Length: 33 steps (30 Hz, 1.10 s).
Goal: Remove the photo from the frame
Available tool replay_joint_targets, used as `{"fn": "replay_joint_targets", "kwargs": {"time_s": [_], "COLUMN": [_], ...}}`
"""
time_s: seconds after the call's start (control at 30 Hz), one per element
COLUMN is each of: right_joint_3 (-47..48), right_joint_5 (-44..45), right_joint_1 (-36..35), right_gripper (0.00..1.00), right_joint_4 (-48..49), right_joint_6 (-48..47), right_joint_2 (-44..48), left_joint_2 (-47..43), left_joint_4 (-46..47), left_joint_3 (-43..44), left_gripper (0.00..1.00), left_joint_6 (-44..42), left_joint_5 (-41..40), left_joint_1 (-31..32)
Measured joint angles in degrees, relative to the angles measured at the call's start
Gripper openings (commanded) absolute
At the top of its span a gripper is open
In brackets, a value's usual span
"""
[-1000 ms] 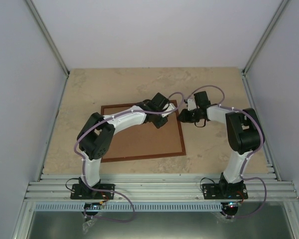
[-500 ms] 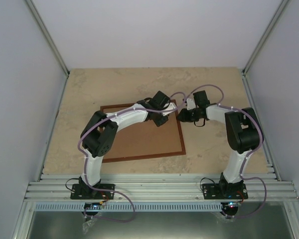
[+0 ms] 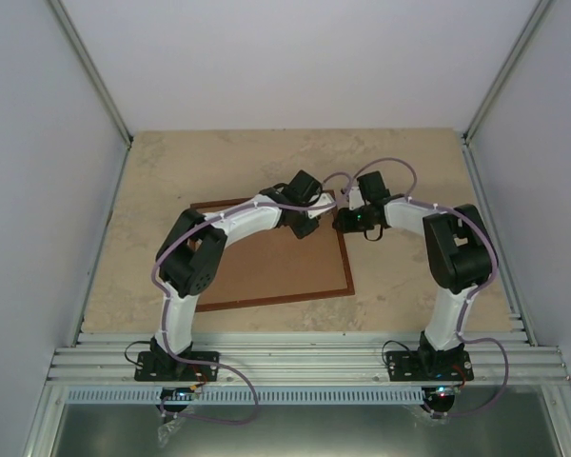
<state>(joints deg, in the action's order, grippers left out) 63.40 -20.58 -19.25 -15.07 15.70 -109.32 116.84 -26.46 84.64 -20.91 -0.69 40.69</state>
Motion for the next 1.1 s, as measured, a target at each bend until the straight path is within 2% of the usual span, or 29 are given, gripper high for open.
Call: {"fn": "replay_joint_targets", "kwargs": {"time_s": [0.27,0.37,1.1], "right_joint_3": [1.8,1.8,1.9], "right_joint_5": [6.1,5.7,5.3], "right_joint_1": [-2.3,-2.4,-2.4], "right_gripper": [0.06,0.03,0.02], "right_joint_4": [-1.6,-1.5,-1.1], "right_joint_6": [-0.1,-0.7,-1.2], "right_joint_2": [-0.3,-0.3,-0.5], "left_joint_2": [-0.5,-1.1,-1.2], "left_joint_4": [0.5,0.6,4.8], "left_joint_3": [-1.0,-1.8,-4.2], "left_gripper": [0.00,0.00,0.00], "left_joint_6": [-0.1,0.0,1.9], "left_joint_5": [0.5,0.7,3.0], "left_joint_1": [-0.7,-0.9,-1.7]}}
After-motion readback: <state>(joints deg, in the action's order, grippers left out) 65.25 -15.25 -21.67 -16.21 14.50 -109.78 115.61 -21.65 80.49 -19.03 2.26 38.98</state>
